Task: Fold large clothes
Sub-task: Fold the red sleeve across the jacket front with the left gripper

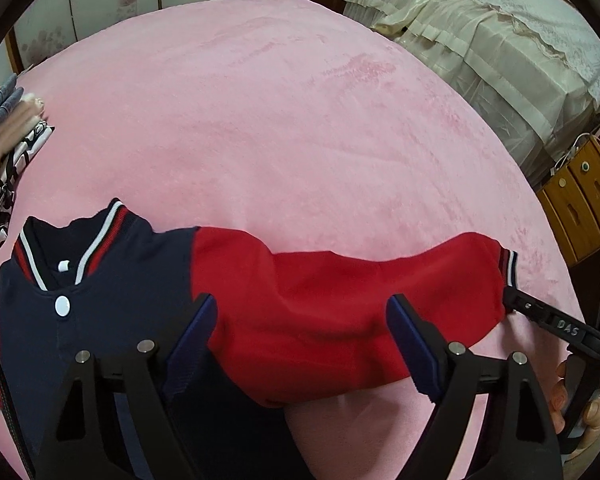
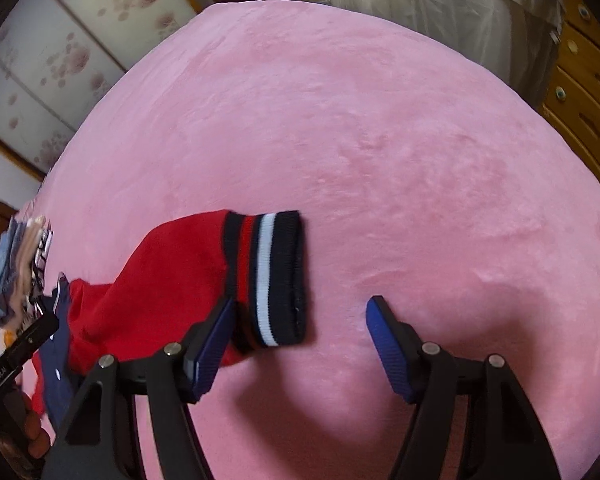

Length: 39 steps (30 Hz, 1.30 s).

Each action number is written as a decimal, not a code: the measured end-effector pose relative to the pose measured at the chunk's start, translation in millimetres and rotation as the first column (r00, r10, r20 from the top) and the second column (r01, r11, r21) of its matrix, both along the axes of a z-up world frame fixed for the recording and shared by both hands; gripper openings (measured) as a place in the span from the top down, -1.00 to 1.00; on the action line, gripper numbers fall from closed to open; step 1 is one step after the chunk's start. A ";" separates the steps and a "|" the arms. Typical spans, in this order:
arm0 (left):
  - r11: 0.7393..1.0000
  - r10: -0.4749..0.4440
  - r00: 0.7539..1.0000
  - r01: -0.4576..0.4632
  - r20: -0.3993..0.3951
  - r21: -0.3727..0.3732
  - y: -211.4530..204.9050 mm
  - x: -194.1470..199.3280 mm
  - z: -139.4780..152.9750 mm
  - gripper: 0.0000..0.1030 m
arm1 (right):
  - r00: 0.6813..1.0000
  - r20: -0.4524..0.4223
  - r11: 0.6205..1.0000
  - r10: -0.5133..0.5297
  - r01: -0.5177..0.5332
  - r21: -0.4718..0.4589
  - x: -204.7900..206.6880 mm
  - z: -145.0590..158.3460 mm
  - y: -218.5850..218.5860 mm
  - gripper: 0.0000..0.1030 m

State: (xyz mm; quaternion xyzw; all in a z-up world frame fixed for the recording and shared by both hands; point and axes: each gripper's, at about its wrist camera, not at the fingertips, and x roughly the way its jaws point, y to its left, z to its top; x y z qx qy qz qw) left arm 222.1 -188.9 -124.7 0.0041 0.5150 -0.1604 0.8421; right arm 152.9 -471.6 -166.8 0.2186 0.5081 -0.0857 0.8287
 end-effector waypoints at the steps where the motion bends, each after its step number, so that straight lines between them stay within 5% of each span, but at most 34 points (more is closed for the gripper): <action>1: 1.000 -0.004 1.000 0.004 0.001 0.004 -0.8 -2.4 0.3 -0.65 | 1.000 0.005 1.000 0.028 -0.028 -0.005 1.2 0.2 6.1 0.40; 3: 1.000 -0.011 1.000 0.011 0.004 0.022 -0.1 -6.8 2.5 -0.61 | 0.998 -0.004 0.998 0.059 -0.059 -0.003 4.6 0.3 14.2 0.53; 4: 0.999 -0.015 1.000 0.015 0.008 0.028 2.1 -9.9 4.0 -0.48 | 0.998 0.001 0.998 0.059 -0.059 -0.027 4.2 3.0 17.1 0.80; 9: 1.000 -0.004 1.000 0.004 0.021 -0.001 37.4 -26.0 22.1 -0.35 | 0.985 0.144 0.996 0.091 -0.090 -0.015 -11.5 51.9 39.5 0.83; 14: 0.997 0.055 0.997 -0.052 0.059 -0.051 95.5 -43.0 47.4 -0.35 | 0.909 0.309 0.960 0.280 -0.275 -0.061 -21.7 122.8 116.6 0.83; 18: 0.991 0.113 0.990 -0.106 0.086 -0.086 138.9 -52.8 56.7 -0.35 | 0.833 0.327 0.893 0.446 -0.440 -0.099 -18.5 142.6 191.5 0.83; 22: 0.985 0.153 0.987 -0.148 0.057 -0.092 172.3 -55.0 43.0 -0.35 | 0.775 0.271 0.820 0.571 -0.554 -0.142 -4.6 119.1 265.2 0.82; 26: 0.980 0.154 0.988 -0.157 -0.033 -0.120 192.1 -52.6 13.2 -0.35 | 0.764 0.130 0.774 0.632 -0.615 -0.150 14.4 59.8 308.1 0.76; 29: 0.977 0.136 0.989 -0.144 -0.061 -0.156 198.3 -56.0 -0.7 -0.35 | 0.777 0.083 0.781 0.625 -0.621 -0.063 18.6 34.3 306.1 0.64; 34: 0.965 0.097 0.991 -0.116 -0.090 -0.234 194.1 -58.6 -13.1 -0.35 | 0.794 0.160 0.794 0.586 -0.602 0.081 1.7 39.0 279.3 0.09; 39: 0.946 0.054 0.991 -0.089 -0.120 -0.312 179.4 -55.1 -22.4 -0.33 | 0.805 0.188 0.811 0.563 -0.581 0.061 -12.8 50.9 265.1 0.09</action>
